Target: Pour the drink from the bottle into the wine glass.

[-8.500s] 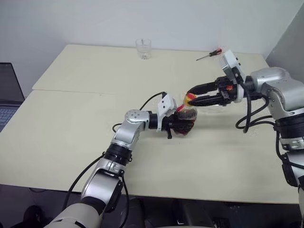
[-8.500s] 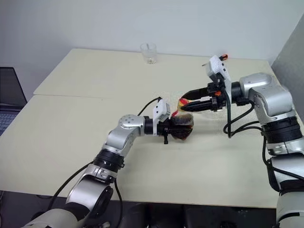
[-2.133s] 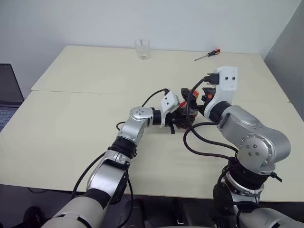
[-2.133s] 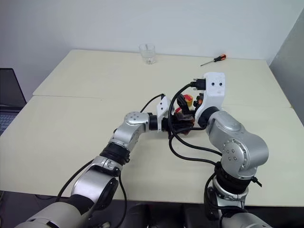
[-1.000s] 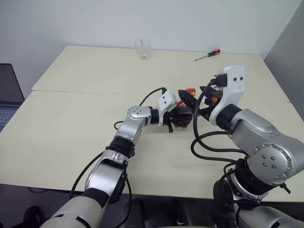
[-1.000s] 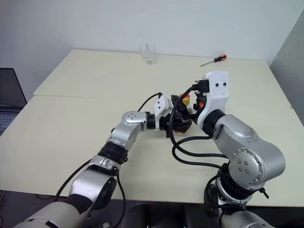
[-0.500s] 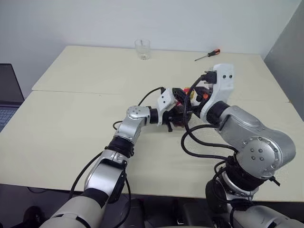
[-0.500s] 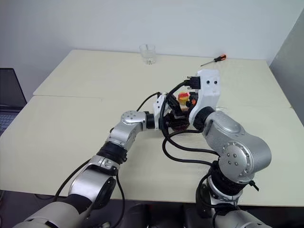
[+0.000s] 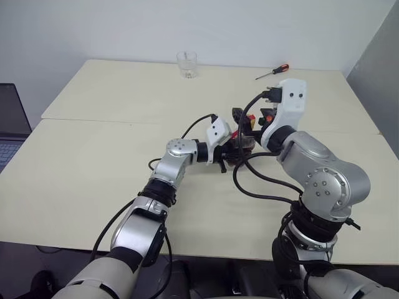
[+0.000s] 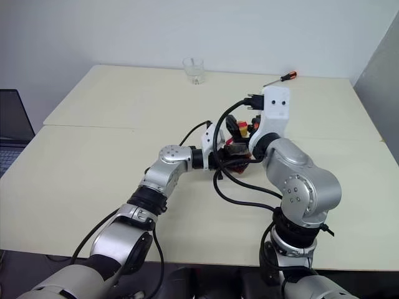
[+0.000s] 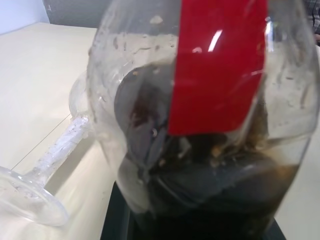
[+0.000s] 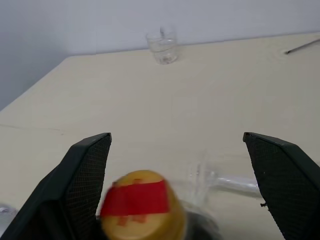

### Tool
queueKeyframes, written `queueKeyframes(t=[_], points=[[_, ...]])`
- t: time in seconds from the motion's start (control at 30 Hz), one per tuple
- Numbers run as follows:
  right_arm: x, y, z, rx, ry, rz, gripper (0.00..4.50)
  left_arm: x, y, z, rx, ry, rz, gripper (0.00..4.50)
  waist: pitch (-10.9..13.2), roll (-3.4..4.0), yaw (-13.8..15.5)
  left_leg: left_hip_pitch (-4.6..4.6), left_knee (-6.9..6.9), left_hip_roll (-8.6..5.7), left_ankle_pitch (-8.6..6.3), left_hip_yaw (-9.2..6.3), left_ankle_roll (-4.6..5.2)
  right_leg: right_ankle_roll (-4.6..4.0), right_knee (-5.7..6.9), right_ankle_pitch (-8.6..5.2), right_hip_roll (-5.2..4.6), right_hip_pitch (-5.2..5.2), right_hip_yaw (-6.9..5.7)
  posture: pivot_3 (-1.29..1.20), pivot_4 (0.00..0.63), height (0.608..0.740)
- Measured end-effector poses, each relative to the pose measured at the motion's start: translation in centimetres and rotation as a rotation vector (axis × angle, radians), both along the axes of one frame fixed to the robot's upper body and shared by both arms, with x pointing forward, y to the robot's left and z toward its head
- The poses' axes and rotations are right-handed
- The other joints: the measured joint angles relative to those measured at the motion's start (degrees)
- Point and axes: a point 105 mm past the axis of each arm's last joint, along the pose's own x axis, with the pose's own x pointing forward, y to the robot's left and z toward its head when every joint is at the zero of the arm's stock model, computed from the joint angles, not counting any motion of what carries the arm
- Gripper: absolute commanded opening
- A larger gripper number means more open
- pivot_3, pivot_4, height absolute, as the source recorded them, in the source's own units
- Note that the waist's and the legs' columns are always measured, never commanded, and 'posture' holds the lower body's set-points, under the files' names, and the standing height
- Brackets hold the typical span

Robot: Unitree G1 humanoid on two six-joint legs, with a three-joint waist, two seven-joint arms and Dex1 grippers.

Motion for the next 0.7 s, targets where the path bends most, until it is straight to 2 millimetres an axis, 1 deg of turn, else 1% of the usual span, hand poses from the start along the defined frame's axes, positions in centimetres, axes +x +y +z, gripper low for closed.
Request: queueKeyframes(t=[0.2, 0.5, 0.6, 0.7], points=[[-0.1, -0.4, -0.1, -0.006, -0.004, -0.01, 4.5, -0.1, -0.1, -0.1, 0.002, 0.001, -0.004, 0.68, 0.0, 0.0, 0.0, 0.0, 0.0, 0.01, 0.0, 0.0, 0.0, 0.0, 0.0, 0.0, 0.0, 0.0, 0.0, 0.0, 0.15, 0.74], [-1.0, -0.8, -0.2, -0.017, -0.02, 0.012, 4.5, -0.1, -0.1, 0.0, 0.0, -0.011, -0.005, 0.68, 0.0, 0.0, 0.0, 0.0, 0.0, 0.0, 0.0, 0.0, 0.0, 0.0, 0.0, 0.0, 0.0, 0.0, 0.01, 0.0, 0.15, 0.74], [-1.3, -0.7, -0.2, -0.016, -0.022, 0.028, 3.89, -0.1, -0.1, 0.0, 0.001, -0.012, -0.005, 0.68, 0.0, 0.0, 0.0, 0.0, 0.0, 0.01, 0.0, -0.01, 0.0, 0.0, 0.01, 0.0, 0.0, 0.0, -0.01, 0.0, 0.15, 0.74], [-1.6, -0.3, 0.0, -0.013, -0.034, 0.065, 2.96, 0.0, -0.1, -0.2, 0.002, -0.01, -0.003, 0.68, 0.0, 0.0, 0.0, 0.0, 0.0, 0.0, 0.0, -0.01, 0.0, 0.0, 0.02, 0.0, 0.0, 0.0, -0.02, 0.0, 0.15, 0.74]])
